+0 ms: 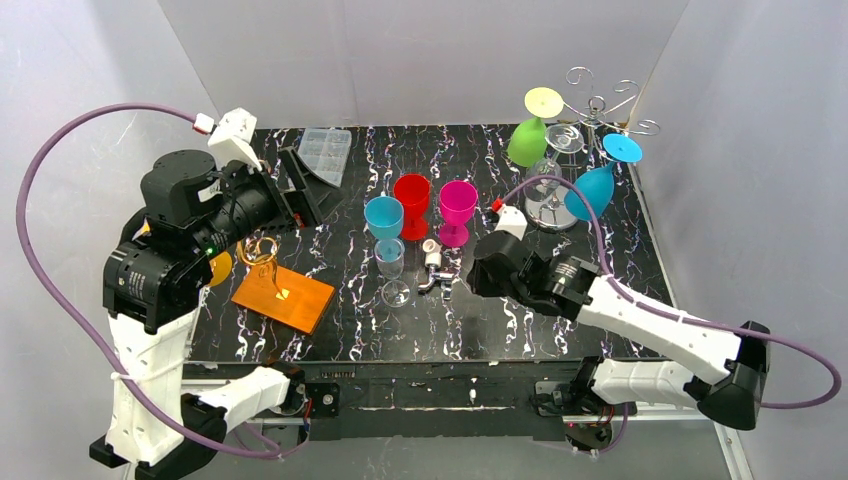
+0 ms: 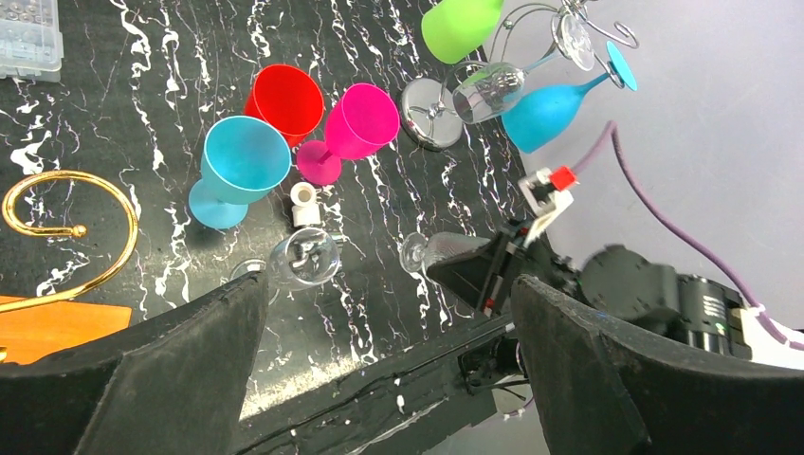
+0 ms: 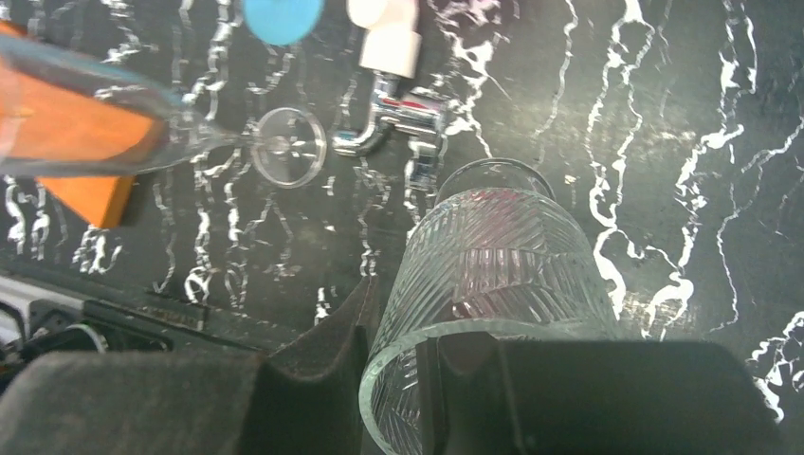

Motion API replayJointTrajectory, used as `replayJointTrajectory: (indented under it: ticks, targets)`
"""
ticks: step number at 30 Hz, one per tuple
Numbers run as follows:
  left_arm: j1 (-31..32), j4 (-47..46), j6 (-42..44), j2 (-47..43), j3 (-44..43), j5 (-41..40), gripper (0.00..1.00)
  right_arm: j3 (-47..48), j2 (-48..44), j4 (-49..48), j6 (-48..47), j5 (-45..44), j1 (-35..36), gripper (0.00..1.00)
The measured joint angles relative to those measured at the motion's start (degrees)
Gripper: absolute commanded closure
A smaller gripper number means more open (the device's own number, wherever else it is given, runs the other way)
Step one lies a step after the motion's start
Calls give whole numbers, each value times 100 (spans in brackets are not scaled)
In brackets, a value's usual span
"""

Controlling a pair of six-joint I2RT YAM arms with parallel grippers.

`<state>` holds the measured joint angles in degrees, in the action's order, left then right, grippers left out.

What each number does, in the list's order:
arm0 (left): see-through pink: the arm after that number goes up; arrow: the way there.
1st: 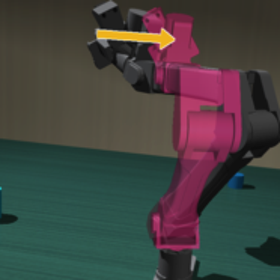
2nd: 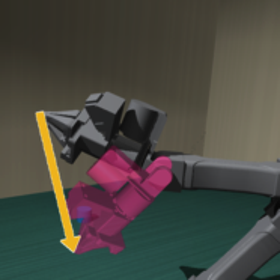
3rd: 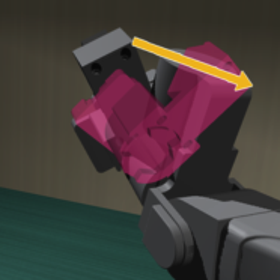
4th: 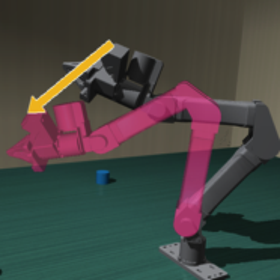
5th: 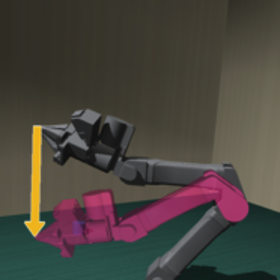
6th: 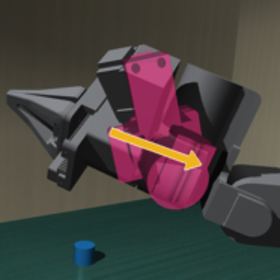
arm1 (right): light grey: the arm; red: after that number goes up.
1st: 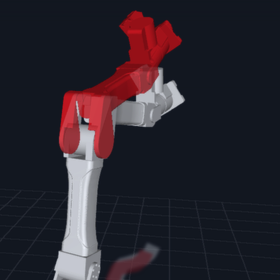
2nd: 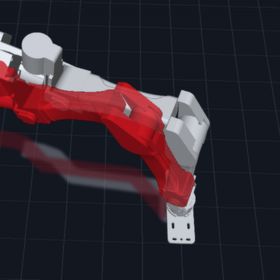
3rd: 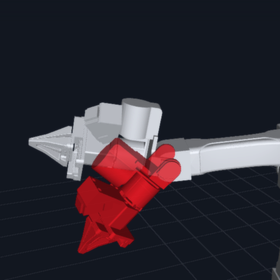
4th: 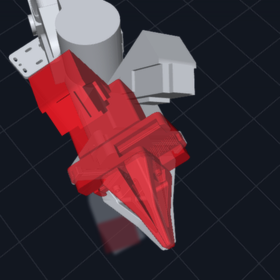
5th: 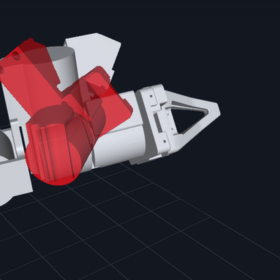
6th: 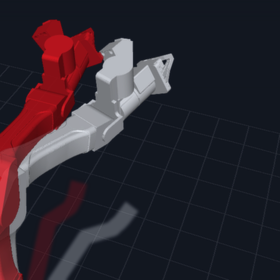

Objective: Take the wine glass off the wine glass rack
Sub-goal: Place the wine glass at the center of the board.

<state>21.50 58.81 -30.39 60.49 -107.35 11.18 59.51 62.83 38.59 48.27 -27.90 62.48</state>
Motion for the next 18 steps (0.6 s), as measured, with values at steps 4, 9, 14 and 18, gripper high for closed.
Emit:
replayJointTrajectory:
  ticks: [4,9,14,18]
  targets:
    - [0,-15,13,-48,81,0,2,-229,192,-76,-227,564,-612,99]
    - [0,-22,26,-68,240,-4,2,-229,704,-201,-564,1200,-1093,99]
    - [0,-28,57,-48,330,-26,2,-229,1222,-280,-822,1665,-1338,99]
    - [0,-35,92,-50,372,-61,2,-214,1488,-310,-973,1897,-1464,99]
